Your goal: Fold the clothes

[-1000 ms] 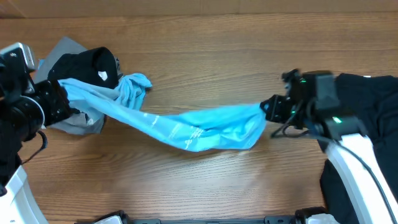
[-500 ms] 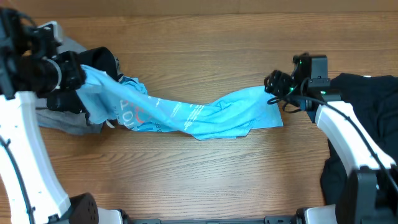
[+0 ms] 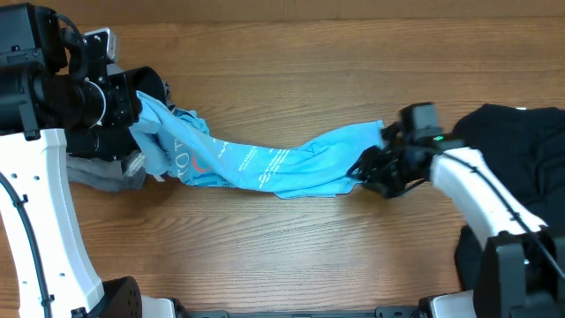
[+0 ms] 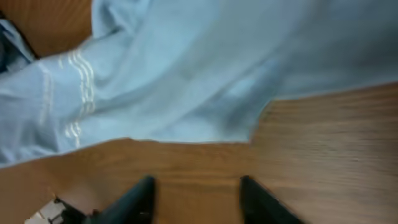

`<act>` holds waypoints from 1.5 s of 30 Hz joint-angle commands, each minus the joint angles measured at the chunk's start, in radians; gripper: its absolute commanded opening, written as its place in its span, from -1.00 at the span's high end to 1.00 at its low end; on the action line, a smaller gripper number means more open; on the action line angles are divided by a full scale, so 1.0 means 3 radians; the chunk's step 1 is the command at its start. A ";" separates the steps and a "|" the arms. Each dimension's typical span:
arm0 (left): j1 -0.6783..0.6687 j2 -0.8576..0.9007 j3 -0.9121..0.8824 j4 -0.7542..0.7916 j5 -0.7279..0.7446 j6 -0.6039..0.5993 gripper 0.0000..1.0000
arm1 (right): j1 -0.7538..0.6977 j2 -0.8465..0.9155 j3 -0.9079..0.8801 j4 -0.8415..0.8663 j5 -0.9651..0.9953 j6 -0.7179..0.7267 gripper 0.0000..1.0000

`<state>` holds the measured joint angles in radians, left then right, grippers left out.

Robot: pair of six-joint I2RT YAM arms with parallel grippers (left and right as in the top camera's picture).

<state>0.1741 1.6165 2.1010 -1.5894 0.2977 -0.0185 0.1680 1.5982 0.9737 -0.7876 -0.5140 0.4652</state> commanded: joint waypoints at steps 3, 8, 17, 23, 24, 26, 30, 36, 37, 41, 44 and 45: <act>-0.0003 -0.0097 0.0052 0.0001 -0.0027 0.0076 0.77 | 0.0383 -0.0080 -0.0435 0.0675 0.0156 0.0909 0.47; -0.0003 -0.0097 0.0052 -0.0005 -0.0032 0.0076 0.71 | 0.0504 -0.0074 -0.0628 0.1015 0.0373 0.1326 0.49; -0.0003 -0.0097 0.0051 -0.0036 -0.0031 0.0071 0.64 | 0.0506 0.0034 -0.0632 0.0927 0.0601 0.1434 0.35; -0.0003 -0.0097 0.0051 -0.0037 -0.0029 0.0050 0.63 | 0.0506 0.0276 -0.0632 0.1105 0.0599 0.1508 -0.06; -0.0003 -0.0097 0.0051 -0.0039 -0.0031 0.0050 0.62 | 0.0506 0.0347 -0.0632 0.1188 0.0600 0.1500 0.17; -0.0003 -0.0097 0.0051 -0.0053 -0.0031 0.0051 0.62 | 0.0496 0.0379 -0.0627 0.1197 0.0576 0.1441 0.78; -0.0003 -0.0097 0.0051 -0.0085 -0.0032 0.0053 0.60 | 0.0318 0.0181 -0.0463 0.0671 0.0490 0.1067 0.92; -0.0003 -0.0095 0.0051 -0.0079 -0.0032 0.0053 0.57 | -0.0140 -0.0235 0.0130 -0.0938 0.0799 0.0326 0.92; -0.0003 -0.0095 0.0051 -0.0076 -0.0031 0.0053 0.56 | -0.0209 -0.0268 0.0203 -0.1072 0.0899 0.0275 0.92; -0.0003 -0.0090 0.0050 -0.0083 -0.0031 0.0055 0.49 | -0.0403 -0.0287 0.0249 -0.0937 0.1158 0.0256 0.74; -0.0003 -0.0085 0.0047 -0.0127 -0.0032 0.0055 0.42 | -0.0495 -0.0209 0.0249 -0.0614 0.1189 0.0254 -0.47; -0.0003 -0.0084 0.0043 -0.0142 -0.0031 0.0067 0.39 | -0.0506 -0.0189 0.0249 -0.0579 0.1188 0.0254 -0.57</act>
<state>0.1741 1.6119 2.1010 -1.6203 0.2955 -0.0185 0.0315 1.5223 1.0351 -0.9886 -0.2077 0.5713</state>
